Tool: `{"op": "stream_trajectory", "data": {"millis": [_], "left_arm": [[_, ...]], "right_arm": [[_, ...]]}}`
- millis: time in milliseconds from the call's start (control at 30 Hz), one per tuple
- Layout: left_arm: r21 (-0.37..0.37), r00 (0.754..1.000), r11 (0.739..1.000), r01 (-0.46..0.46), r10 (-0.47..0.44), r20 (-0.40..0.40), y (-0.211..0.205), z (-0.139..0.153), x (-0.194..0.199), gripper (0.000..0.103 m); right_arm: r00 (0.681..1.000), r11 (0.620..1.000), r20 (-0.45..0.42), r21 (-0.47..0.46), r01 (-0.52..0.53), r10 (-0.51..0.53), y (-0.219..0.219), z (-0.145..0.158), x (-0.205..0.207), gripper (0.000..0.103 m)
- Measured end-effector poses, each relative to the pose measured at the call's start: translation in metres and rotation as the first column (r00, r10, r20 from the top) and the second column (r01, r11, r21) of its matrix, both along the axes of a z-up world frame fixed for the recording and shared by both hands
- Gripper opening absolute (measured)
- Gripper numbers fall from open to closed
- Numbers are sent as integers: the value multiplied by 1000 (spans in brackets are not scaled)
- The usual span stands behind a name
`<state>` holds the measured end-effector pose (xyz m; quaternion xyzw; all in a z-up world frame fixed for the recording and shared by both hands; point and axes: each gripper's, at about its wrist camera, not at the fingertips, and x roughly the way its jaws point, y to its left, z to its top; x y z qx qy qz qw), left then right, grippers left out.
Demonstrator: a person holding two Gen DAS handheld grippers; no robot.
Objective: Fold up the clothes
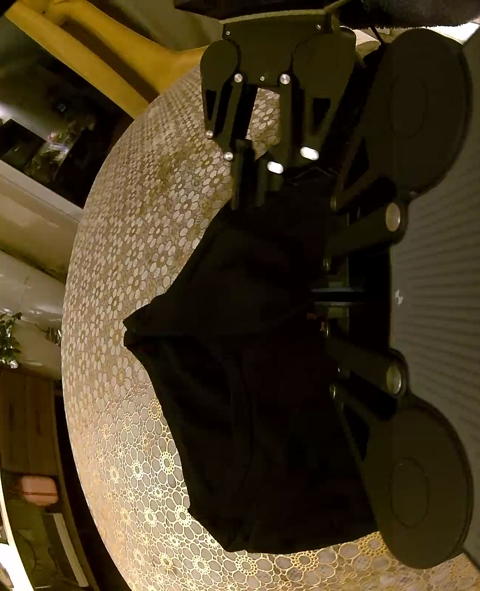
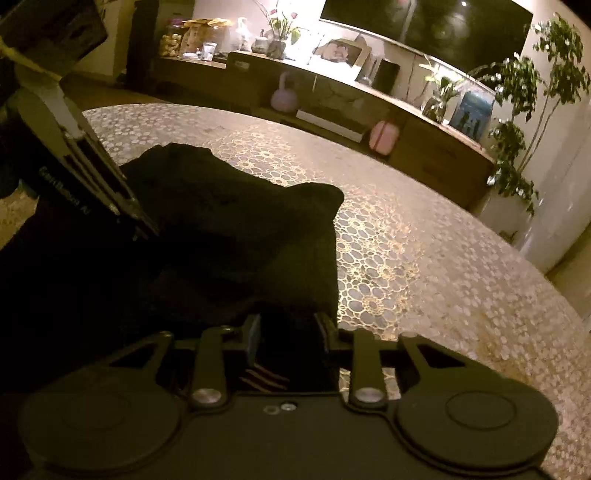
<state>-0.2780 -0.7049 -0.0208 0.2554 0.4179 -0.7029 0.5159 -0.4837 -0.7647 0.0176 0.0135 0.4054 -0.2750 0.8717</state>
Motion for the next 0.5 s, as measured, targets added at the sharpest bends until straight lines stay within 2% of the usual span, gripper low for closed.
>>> {"op": "stream_trajectory", "data": {"millis": [133,200,333,500], "left_arm": [[1,1000,1000,15,-15,21,0,1,-3,3],[2,1000,1000,23,-23,11,0,1,-4,3],[-5,999,999,45,-45,6,1,4,-10,4],[5,997,998,62,-62,45,6,2,-15,4]], "right_arm": [[998,999,32,28,46,-47,-5,11,-7,103],[992,993,75,74,91,-97,-13,20,-17,103],[964,967,142,153,202,-224,-34,33,-41,103],[915,909,140,243,339,-378,-59,21,-75,103]]}}
